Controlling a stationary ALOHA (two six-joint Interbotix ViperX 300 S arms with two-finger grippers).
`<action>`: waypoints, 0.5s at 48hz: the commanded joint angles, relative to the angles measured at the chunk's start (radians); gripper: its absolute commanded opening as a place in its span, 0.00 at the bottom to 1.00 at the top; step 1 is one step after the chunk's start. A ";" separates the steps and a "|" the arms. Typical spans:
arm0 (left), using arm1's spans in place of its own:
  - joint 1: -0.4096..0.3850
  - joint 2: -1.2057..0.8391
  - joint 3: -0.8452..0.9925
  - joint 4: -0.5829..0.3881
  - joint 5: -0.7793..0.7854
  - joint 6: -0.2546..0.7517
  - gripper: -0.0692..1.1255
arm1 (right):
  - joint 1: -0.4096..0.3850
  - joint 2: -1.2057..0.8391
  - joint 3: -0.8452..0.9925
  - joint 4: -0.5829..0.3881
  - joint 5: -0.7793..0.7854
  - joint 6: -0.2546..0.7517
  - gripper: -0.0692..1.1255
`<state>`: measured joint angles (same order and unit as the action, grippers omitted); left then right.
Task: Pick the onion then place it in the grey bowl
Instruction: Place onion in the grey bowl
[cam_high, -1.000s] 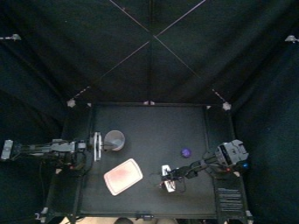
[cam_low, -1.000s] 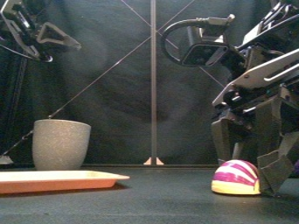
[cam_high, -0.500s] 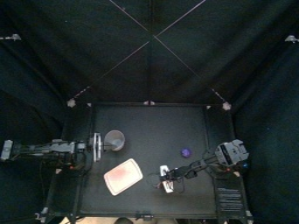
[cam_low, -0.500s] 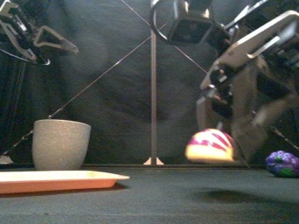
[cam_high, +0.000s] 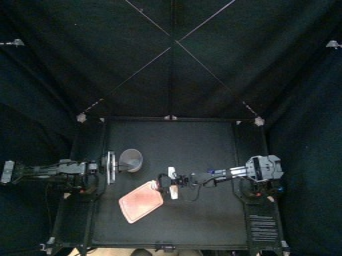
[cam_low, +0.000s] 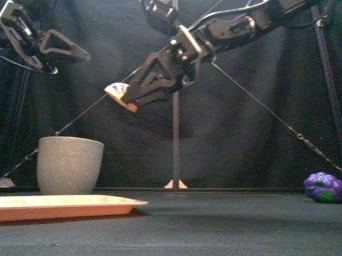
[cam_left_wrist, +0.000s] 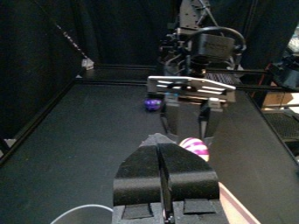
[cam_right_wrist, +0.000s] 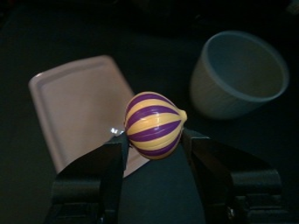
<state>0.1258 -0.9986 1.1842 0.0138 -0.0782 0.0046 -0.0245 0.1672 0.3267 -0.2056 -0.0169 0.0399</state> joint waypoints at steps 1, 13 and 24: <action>0.006 0.002 -0.012 0.002 -0.021 0.002 0.15 | -0.060 0.035 -0.107 -0.021 -0.041 -0.006 0.68; 0.009 0.002 -0.012 0.009 -0.043 0.003 0.15 | -0.130 0.193 -0.324 -0.048 -0.041 -0.006 0.68; 0.009 0.002 -0.011 0.021 -0.060 0.003 0.15 | -0.152 0.276 -0.445 -0.049 -0.037 -0.005 0.73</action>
<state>0.1319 -1.0002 1.1858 0.0291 -0.1273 0.0061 -0.1672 0.4556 -0.0644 -0.2546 -0.0506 0.0322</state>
